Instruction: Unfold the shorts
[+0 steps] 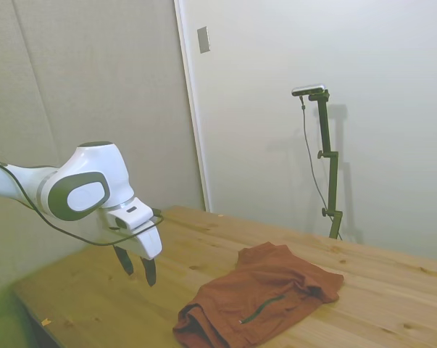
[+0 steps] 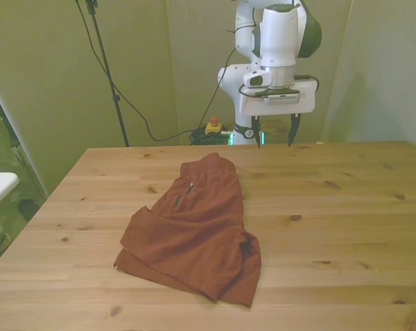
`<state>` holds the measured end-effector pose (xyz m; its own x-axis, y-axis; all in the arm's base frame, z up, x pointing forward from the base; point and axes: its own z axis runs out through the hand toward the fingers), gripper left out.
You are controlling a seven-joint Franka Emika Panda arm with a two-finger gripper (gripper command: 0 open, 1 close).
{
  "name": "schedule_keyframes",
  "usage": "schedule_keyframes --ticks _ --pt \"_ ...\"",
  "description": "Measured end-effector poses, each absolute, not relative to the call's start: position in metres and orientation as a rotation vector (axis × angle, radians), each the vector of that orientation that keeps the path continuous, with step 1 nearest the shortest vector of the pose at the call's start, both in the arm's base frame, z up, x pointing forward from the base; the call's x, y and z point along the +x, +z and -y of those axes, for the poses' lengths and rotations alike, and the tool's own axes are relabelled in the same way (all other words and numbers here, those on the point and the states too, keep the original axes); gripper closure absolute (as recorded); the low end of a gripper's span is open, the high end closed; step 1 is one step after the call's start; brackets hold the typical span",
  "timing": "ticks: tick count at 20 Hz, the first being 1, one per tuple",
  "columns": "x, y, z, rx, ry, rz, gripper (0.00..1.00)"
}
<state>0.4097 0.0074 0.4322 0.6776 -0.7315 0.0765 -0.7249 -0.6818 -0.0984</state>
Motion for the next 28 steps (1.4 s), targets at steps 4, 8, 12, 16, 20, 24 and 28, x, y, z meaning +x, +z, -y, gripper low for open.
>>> schedule_keyframes --ticks 4,8,12,16,20,24,28 --pt "0.412 0.434 -0.001 -2.807 -0.213 -1.229 0.0" --pt "0.416 0.437 0.044 -2.716 -0.261 -1.343 0.0" --pt "0.417 0.443 0.122 -2.614 -0.301 -1.478 0.0" --pt "0.427 0.452 0.199 -2.545 -0.332 -1.564 0.0" --pt "0.45 0.465 0.239 -2.49 -0.376 -1.629 0.0" --pt "0.477 0.468 0.26 -2.458 -0.444 -1.687 0.0" --pt "0.5 0.453 0.29 -2.339 -0.536 -1.817 0.0"
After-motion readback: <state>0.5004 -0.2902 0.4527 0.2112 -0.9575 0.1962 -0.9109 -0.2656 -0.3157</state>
